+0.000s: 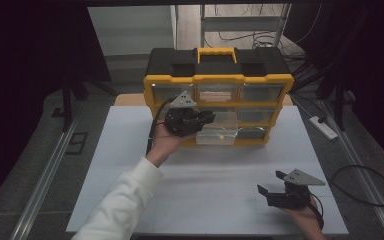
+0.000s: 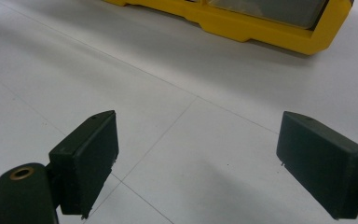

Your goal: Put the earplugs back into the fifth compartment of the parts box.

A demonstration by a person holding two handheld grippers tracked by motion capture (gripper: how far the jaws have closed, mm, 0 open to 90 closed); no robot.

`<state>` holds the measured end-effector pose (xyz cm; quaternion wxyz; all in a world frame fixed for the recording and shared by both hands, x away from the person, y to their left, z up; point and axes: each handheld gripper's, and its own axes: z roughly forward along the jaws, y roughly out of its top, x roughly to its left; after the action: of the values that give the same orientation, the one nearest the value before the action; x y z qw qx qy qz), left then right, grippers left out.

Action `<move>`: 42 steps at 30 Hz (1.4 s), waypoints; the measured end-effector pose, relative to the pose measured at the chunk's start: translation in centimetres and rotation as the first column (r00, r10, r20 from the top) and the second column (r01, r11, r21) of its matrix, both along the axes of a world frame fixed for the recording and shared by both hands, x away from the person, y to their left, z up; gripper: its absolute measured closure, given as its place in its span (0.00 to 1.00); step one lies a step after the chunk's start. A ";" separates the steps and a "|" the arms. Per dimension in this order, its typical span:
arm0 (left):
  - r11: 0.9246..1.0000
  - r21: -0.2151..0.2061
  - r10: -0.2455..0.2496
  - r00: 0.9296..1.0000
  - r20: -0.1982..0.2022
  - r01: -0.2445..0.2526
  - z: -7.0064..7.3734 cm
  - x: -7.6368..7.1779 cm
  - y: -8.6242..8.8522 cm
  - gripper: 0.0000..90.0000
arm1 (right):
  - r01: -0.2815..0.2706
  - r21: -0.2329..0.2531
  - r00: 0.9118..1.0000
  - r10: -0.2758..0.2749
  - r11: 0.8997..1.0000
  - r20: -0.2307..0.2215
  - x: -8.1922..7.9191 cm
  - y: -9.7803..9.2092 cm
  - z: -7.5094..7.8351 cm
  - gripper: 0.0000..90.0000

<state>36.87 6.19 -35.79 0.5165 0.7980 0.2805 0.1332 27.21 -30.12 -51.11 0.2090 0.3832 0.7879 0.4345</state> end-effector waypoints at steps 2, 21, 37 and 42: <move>1.000 0.003 0.003 1.000 -0.002 -0.003 0.0 0.1 -0.1 0.88 | 0.000 0.000 1.000 0.000 1.000 0.000 0.0 0.0 0.0 0.15; 0.998 0.003 0.058 0.998 -0.039 -0.057 -0.3 0.8 -0.1 0.25 | 0.001 -0.002 1.000 -0.001 1.000 -0.003 0.0 -0.1 0.0 0.15; 0.998 0.009 0.070 0.997 0.015 -0.070 -2.1 -5.2 4.6 0.21 | -0.006 -0.001 1.000 0.006 1.000 0.001 -0.1 0.0 0.0 0.15; 0.994 0.045 0.095 0.995 0.017 -0.096 -4.5 -7.4 6.4 0.21 | -0.006 -0.004 1.000 0.006 1.000 -0.006 -0.2 0.0 0.0 0.15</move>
<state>29.45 12.56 -40.26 0.4932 0.7943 0.3112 0.1701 27.01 -30.15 -51.11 0.2062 0.3815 0.7906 0.4323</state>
